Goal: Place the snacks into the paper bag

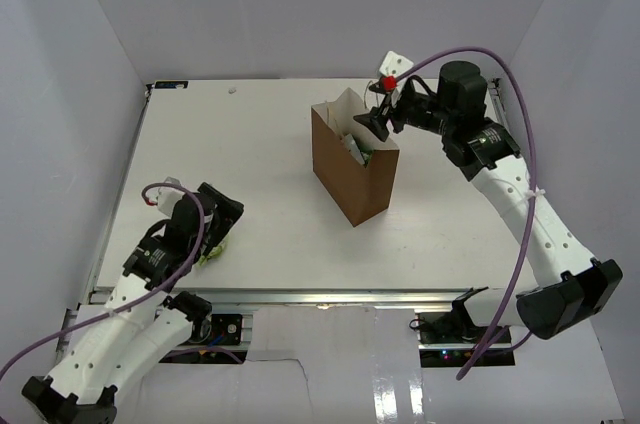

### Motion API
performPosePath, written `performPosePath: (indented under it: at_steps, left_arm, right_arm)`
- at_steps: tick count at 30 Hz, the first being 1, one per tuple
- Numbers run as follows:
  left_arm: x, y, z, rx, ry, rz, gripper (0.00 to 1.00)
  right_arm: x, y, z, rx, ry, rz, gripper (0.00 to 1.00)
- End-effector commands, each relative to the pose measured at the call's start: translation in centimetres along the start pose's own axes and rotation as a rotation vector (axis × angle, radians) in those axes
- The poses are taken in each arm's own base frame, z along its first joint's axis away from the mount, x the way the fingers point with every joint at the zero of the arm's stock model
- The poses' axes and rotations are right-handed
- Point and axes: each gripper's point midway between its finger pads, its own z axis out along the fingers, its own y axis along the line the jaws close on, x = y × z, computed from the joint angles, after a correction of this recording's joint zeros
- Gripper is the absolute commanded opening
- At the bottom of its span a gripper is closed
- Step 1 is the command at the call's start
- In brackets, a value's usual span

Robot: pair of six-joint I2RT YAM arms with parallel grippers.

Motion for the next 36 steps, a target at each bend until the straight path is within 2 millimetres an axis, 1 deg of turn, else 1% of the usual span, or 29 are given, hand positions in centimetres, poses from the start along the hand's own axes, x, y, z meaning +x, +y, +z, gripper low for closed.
performPosePath:
  at_steps: [1,2,3,4,5,6,7,8,9,10,11,12,13,14,15,16,17,18,21,23,24,26,27,28,29,31,32,34,36]
  left_arm:
    - [-1.3,0.7,0.7,-0.125,-0.058,-0.073,0.98]
    - [-1.9,1.1,0.9,-0.17,-0.09,-0.081,0.98]
    - [-2.0,1.3,1.4,-0.226,-0.093,-0.08,0.98]
    - [-2.0,1.5,1.7,-0.264,-0.101,-0.085,0.98]
    - [-1.9,2.2,1.9,-0.316,-0.1,-0.077,0.98]
    - [-2.2,2.8,2.2,-0.361,-0.121,-0.066,0.98]
    - [-2.1,3.4,3.0,-0.428,-0.119,-0.044,0.98]
    - [-2.1,4.1,3.4,-0.472,-0.117,-0.035,0.98]
    - [-2.3,4.8,3.8,-0.515,-0.108,-0.057,0.98]
    - [-1.8,5.7,4.6,-0.567,-0.082,-0.059,0.98]
    - [-1.4,6.7,5.1,-0.603,-0.059,-0.078,0.98]
    - [-1.5,7.5,5.5,-0.63,-0.044,-0.115,0.98]
    - [-0.6,7.4,6.1,-0.616,0.007,-0.147,0.98]
    - [0.0,8.2,6.4,-0.636,0.031,-0.157,0.98]
    - [0.2,8.4,6.5,-0.639,0.044,-0.176,0.98]
    - [0.7,8.3,6.6,-0.634,0.069,-0.187,0.98]
    - [1.0,8.7,6.7,-0.651,0.081,-0.189,0.98]
    - [0.9,8.9,6.6,-0.663,0.09,-0.199,0.98]
    - [1.7,9.8,6.2,-0.724,0.137,-0.235,0.98]
    - [2.3,9.7,6.0,-0.727,0.162,-0.278,0.98]
    - [2.7,10.1,5.7,-0.728,0.166,-0.304,0.98]
    - [3.2,10.2,5.4,-0.735,0.152,-0.405,0.98]
    - [3.4,10.8,5.0,-0.731,0.138,-0.451,0.98]
    - [3.5,10.9,5.0,-0.733,0.116,-0.526,0.98]
    - [3.8,11.4,4.7,-0.727,0.109,-0.57,0.97]
    - [3.4,11.4,5.3,-0.691,0.071,-0.64,0.94]
    - [3.1,11.8,5.5,-0.688,0.051,-0.672,0.93]
    - [3.1,12.2,6.3,-0.666,0.039,-0.711,0.92]
    - [2.5,12.3,7.1,-0.652,0.032,-0.751,0.92]
  right_arm:
    - [-5.7,-1.4,-3.1,0.019,-0.117,-0.059,0.74]
    - [-5.9,-1.4,-3.5,0.012,-0.125,-0.05,0.75]
    - [-5.7,-1.9,-4.3,0.028,-0.12,-0.042,0.76]
    - [-5.3,-1.9,-4.6,0.028,-0.115,-0.026,0.76]
    - [-4.9,-1.8,-5.0,0.028,-0.111,-0.021,0.77]
    - [-4.6,-1.8,-5.8,0.041,-0.107,-0.019,0.78]
    - [-2.1,-1.9,-6.0,0.053,-0.063,0.02,0.78]
    - [-1.6,-1.8,-7.0,0.077,-0.054,0.027,0.79]
    - [-0.4,-1.7,-7.4,0.09,-0.034,0.046,0.79]
    - [2.9,-1.6,-7.9,0.106,0.022,0.093,0.79]
    - [3.4,-1.2,-8.9,0.124,0.026,0.097,0.79]
    - [4.6,-0.9,-9.4,0.136,0.042,0.113,0.8]
    - [7.3,-0.4,-10.0,0.151,0.086,0.158,0.8]
    - [7.6,0.1,-10.8,0.163,0.084,0.163,0.8]
    - [8.5,0.2,-11.4,0.181,0.096,0.177,0.8]
    - [10.1,1.0,-11.5,0.176,0.119,0.207,0.8]
    - [10.1,1.3,-12.0,0.186,0.115,0.207,0.8]
    - [10.6,1.4,-12.3,0.197,0.12,0.221,0.8]
    - [11.5,2.0,-12.7,0.198,0.121,0.257,0.8]
    - [11.7,2.3,-12.7,0.189,0.117,0.266,0.8]
    - [11.7,2.3,-12.8,0.19,0.116,0.266,0.8]
    - [11.6,2.4,-12.8,0.182,0.111,0.263,0.8]
    - [11.6,2.5,-12.8,0.18,0.111,0.263,0.8]
    - [11.5,2.5,-12.8,0.176,0.109,0.264,0.8]
    - [11.4,2.6,-12.8,0.173,0.105,0.26,0.8]
    - [11.5,2.8,-12.6,0.158,0.103,0.267,0.8]
    - [11.6,2.8,-12.6,0.155,0.102,0.271,0.8]
    - [11.6,3.0,-12.6,0.149,0.1,0.277,0.8]
    - [11.6,3.0,-12.5,0.146,0.099,0.278,0.8]
